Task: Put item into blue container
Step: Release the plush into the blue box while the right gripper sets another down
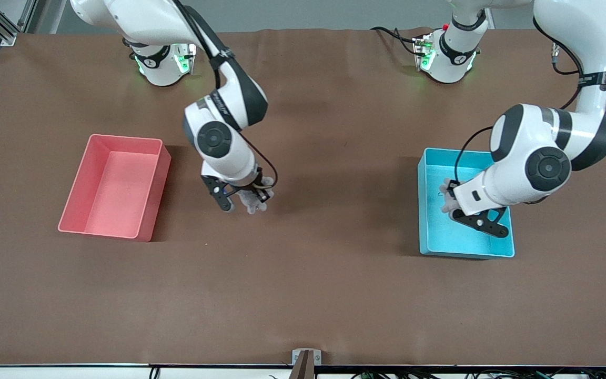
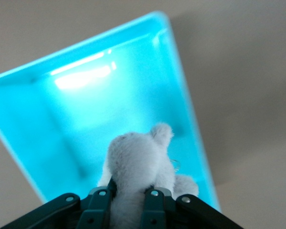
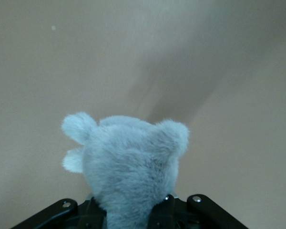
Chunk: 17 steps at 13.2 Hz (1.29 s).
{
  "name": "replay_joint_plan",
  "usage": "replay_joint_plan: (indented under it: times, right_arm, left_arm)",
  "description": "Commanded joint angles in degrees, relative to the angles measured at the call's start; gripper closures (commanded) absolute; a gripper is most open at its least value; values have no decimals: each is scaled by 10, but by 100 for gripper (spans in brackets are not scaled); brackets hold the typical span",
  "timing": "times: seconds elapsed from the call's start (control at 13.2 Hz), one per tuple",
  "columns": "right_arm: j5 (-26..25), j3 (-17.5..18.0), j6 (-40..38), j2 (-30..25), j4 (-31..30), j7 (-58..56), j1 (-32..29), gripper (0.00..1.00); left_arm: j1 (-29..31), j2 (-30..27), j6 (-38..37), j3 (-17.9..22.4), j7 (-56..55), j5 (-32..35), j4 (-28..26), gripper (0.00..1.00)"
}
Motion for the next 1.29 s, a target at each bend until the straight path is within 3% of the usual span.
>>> replay_joint_plan:
  times: [0.0,0.15,0.45,0.68,0.76,1.21]
  right_arm:
    - [-16,-6,14,42,39,60,25,98]
    - [-16,-7,14,72,65,89,38,96]
    - [-23,-7,42,86,64,99,48,70]
    - [-24,-7,44,91,64,99,49,8]
    - [-24,-7,47,92,63,99,49,0]
    - [-24,-9,37,82,67,86,39,0]
  left_arm:
    - [29,-6,6,-5,29,18,-29,78]
    - [48,9,7,-5,31,39,-31,78]
    - [56,41,21,-6,31,55,-26,78]
    - [60,65,41,-6,31,55,-25,78]
    - [60,73,48,-6,31,55,-25,77]
    - [61,103,79,-6,31,55,-21,75]
